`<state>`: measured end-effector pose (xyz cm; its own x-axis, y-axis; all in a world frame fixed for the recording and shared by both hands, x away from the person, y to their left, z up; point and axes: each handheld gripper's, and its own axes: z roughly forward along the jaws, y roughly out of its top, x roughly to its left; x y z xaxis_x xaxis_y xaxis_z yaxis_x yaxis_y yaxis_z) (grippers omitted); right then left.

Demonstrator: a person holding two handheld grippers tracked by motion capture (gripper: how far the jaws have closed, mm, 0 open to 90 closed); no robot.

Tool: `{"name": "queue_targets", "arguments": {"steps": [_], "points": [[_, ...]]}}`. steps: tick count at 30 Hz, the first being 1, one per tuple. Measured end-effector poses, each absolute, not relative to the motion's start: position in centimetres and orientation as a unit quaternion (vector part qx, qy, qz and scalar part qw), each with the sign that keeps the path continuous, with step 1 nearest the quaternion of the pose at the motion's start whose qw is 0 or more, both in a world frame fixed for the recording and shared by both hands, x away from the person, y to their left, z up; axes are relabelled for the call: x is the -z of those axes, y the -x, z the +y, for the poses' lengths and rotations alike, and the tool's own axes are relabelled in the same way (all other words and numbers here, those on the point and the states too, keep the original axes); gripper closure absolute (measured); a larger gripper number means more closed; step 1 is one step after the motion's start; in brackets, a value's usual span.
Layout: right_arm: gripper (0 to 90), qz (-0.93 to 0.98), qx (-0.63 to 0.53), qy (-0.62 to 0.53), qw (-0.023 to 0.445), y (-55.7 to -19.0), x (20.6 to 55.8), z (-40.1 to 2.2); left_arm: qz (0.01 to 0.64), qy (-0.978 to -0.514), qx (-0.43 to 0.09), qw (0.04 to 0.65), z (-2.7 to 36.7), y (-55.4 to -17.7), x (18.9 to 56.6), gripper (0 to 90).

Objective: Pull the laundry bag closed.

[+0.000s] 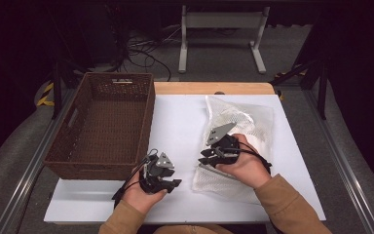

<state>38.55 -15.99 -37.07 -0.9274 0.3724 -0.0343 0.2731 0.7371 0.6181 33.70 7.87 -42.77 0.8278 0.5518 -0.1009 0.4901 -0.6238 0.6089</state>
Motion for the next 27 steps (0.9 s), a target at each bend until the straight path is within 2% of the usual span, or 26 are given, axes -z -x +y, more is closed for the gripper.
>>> {"name": "queue_targets", "arguments": {"steps": [13,27], "points": [[67.2,0.935,-0.306,-0.167,0.065,-39.4,37.9,-13.9,0.286,-0.9,-0.047,0.326,7.8,-33.8,42.8,56.5],[68.1,0.946,-0.262,-0.188,0.042,-40.5,40.4,-12.6,0.284,-0.901,-0.046,0.324,7.7,-33.9,42.9,56.3]]}}
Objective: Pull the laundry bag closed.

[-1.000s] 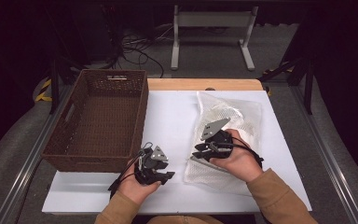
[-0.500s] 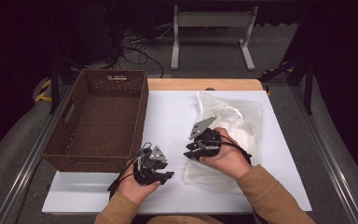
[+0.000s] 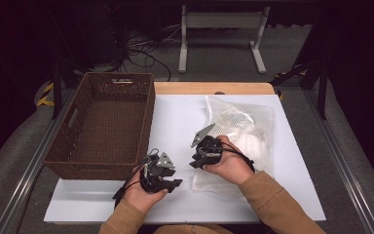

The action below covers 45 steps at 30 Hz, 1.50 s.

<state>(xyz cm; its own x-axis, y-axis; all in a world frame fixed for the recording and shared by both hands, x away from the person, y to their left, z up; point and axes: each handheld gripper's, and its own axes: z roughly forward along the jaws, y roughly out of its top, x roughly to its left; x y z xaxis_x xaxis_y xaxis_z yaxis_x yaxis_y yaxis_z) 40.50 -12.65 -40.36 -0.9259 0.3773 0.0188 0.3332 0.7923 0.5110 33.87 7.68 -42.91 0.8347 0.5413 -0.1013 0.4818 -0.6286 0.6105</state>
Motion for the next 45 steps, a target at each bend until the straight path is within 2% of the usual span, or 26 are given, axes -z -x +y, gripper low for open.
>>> {"name": "queue_targets", "arguments": {"steps": [10,21,27,31,37,39,45], "points": [[65.1,0.952,-0.233,-0.194,0.041,-40.9,42.1,-12.5,0.281,-0.903,-0.042,0.323,7.6,-33.9,43.0,55.6],[66.3,0.956,-0.214,-0.196,0.043,-41.1,43.0,-12.2,0.28,-0.903,-0.042,0.322,7.5,-33.8,43.1,55.1],[71.3,0.958,-0.207,-0.192,0.051,-41.0,43.0,-12.0,0.281,-0.904,-0.04,0.319,7.4,-33.8,43.1,54.7],[80.4,0.96,-0.205,-0.184,0.049,-40.9,43.0,-11.9,0.281,-0.905,-0.038,0.319,7.3,-33.8,43.2,54.5],[81.0,0.961,-0.204,-0.18,0.051,-40.9,42.9,-11.9,0.28,-0.905,-0.036,0.319,7.3,-33.8,43.2,54.5],[85.2,0.959,-0.211,-0.181,0.049,-40.8,42.8,-11.9,0.281,-0.904,-0.035,0.319,7.3,-33.8,43.2,54.5],[86.3,0.954,-0.232,-0.181,0.053,-40.7,41.9,-12.3,0.277,-0.905,-0.036,0.32,7.1,-33.9,43.2,54.5]]}}
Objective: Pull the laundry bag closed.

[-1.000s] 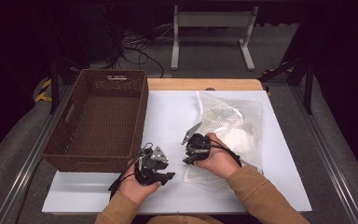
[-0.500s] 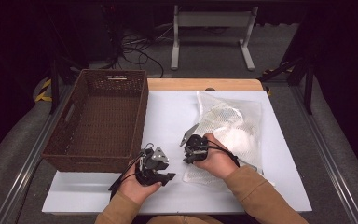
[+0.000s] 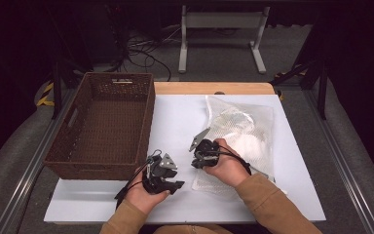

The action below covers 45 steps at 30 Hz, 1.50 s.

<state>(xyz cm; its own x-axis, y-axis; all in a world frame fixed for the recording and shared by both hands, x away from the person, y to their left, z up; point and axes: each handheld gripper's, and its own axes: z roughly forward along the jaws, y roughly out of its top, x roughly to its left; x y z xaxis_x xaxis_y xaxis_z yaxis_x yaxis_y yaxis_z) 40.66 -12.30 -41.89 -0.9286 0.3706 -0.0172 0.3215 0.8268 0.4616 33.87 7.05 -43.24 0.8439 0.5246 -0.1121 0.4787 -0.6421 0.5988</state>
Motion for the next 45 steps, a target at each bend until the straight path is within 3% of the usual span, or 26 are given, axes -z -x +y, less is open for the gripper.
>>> {"name": "queue_targets", "arguments": {"steps": [22,25,26,27,30,45], "points": [[86.7,0.937,-0.287,-0.193,0.054,-39.7,39.9,-13.9,0.261,-0.9,0.02,0.348,2.7,-35.7,44.0,52.1],[86.6,0.935,-0.293,-0.194,0.055,-39.6,39.7,-14.1,0.251,-0.907,0.026,0.338,2.2,-35.6,44.3,60.0],[86.6,0.935,-0.294,-0.191,0.055,-39.6,39.6,-14.2,0.245,-0.909,0.027,0.336,2.1,-35.6,44.4,64.7],[86.6,0.933,-0.298,-0.193,0.057,-39.5,39.5,-14.3,0.24,-0.911,0.029,0.334,2.1,-35.4,44.4,76.3],[86.6,0.931,-0.303,-0.196,0.057,-39.4,39.3,-14.5,0.233,-0.912,0.028,0.337,2.1,-35.0,44.1,87.6],[84.1,0.93,-0.306,-0.197,0.042,-39.3,39.4,-14.3,0.215,-0.917,0.0,0.337,2.7,-33.3,42.9,89.9]]}}
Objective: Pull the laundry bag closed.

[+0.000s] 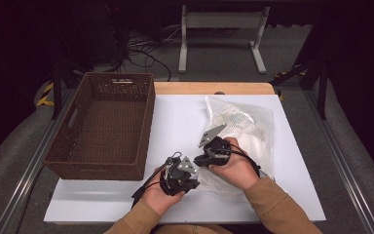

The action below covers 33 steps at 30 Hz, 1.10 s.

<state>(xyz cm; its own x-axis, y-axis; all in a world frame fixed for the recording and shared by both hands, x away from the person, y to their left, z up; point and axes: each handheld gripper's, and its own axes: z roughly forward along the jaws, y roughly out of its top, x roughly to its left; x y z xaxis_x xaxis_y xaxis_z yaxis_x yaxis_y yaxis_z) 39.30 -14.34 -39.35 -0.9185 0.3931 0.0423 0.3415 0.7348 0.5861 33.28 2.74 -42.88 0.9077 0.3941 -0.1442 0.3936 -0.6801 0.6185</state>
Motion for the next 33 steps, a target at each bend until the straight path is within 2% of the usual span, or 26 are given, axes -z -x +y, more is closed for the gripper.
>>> {"name": "queue_targets", "arguments": {"steps": [10,13,22,24,28,33], "points": [[68.9,0.934,-0.298,-0.192,0.052,-39.5,39.1,-13.2,0.21,-0.915,0.0,0.345,2.8,-32.8,42.6,89.9],[67.7,0.941,-0.277,-0.188,0.051,-39.5,39.3,-12.6,0.209,-0.915,-0.001,0.345,2.8,-32.8,42.6,89.9],[68.5,0.953,-0.238,-0.184,0.04,-40.1,40.6,-12.0,0.211,-0.914,-0.003,0.346,2.8,-32.7,42.5,89.9],[70.4,0.955,-0.229,-0.185,0.04,-40.1,40.7,-11.9,0.211,-0.915,-0.002,0.345,2.7,-32.7,42.5,89.9],[80.3,0.957,-0.224,-0.181,0.039,-40.0,40.6,-11.8,0.211,-0.914,-0.002,0.347,2.7,-32.7,42.6,89.9],[80.5,0.954,-0.232,-0.182,0.044,-39.9,40.2,-12.1,0.208,-0.915,-0.003,0.346,2.7,-32.7,42.5,89.9]]}}
